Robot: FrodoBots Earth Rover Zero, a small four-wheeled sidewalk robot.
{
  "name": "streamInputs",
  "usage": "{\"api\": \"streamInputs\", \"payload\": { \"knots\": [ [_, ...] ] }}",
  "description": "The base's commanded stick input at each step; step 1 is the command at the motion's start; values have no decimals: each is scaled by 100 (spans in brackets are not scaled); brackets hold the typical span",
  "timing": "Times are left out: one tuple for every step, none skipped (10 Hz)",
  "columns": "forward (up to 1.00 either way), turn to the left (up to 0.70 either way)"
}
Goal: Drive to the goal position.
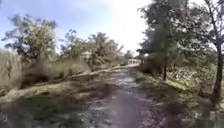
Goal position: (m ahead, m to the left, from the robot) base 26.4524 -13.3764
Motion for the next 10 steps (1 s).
{"api": "streamInputs", "payload": {
  "knots": [
    [70, 0],
    [70, 0],
    [70, 0],
    [70, 0],
    [70, 0],
    [70, 0],
    [70, 0],
    [70, 0],
    [70, 0],
    [70, 0]
  ]
}}
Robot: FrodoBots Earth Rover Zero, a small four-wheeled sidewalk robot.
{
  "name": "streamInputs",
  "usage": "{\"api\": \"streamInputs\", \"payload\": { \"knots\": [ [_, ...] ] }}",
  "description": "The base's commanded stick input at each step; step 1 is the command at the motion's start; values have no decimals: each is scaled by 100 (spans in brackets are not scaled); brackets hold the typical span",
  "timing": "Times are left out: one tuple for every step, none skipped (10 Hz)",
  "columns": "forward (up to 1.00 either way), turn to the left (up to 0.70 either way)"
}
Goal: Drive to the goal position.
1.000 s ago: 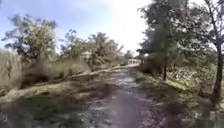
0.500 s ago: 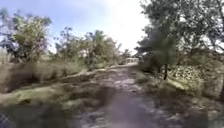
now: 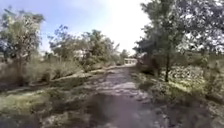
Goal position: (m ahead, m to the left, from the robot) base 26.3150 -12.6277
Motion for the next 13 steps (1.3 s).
{"api": "streamInputs", "payload": {
  "knots": [
    [70, 0],
    [70, 0],
    [70, 0],
    [70, 0],
    [70, 0],
    [70, 0],
    [70, 0],
    [70, 0],
    [70, 0],
    [70, 0],
    [70, 0],
    [70, 0],
    [70, 0]
  ]
}}
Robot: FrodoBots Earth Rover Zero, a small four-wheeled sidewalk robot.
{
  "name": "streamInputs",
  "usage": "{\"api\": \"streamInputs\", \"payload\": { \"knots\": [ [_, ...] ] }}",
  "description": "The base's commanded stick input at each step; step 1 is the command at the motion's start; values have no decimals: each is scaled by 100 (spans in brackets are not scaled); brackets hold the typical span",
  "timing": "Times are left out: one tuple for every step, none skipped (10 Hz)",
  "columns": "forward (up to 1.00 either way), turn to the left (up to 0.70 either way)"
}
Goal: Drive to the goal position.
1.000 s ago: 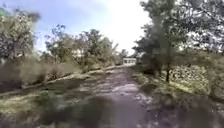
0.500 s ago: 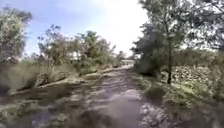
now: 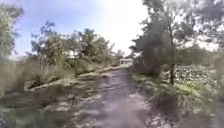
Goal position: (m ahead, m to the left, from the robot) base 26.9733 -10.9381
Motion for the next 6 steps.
{"api": "streamInputs", "payload": {
  "knots": [
    [70, 0],
    [70, 0],
    [70, 0],
    [70, 0],
    [70, 0],
    [70, 0]
  ]
}}
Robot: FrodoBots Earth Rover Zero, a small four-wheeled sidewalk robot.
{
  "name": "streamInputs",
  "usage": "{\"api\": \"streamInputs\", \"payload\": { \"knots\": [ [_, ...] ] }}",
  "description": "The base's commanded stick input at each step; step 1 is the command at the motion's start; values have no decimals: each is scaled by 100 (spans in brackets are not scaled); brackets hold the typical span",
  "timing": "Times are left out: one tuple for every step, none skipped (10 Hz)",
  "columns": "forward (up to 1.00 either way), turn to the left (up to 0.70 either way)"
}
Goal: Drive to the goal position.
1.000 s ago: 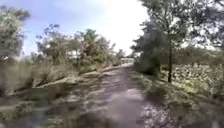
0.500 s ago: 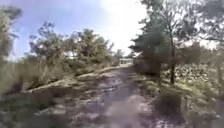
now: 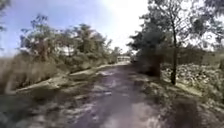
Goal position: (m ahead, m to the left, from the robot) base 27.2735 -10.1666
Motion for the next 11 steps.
{"api": "streamInputs", "payload": {
  "knots": [
    [70, 0],
    [70, 0],
    [70, 0],
    [70, 0],
    [70, 0],
    [70, 0],
    [70, 0],
    [70, 0],
    [70, 0],
    [70, 0],
    [70, 3]
  ]
}}
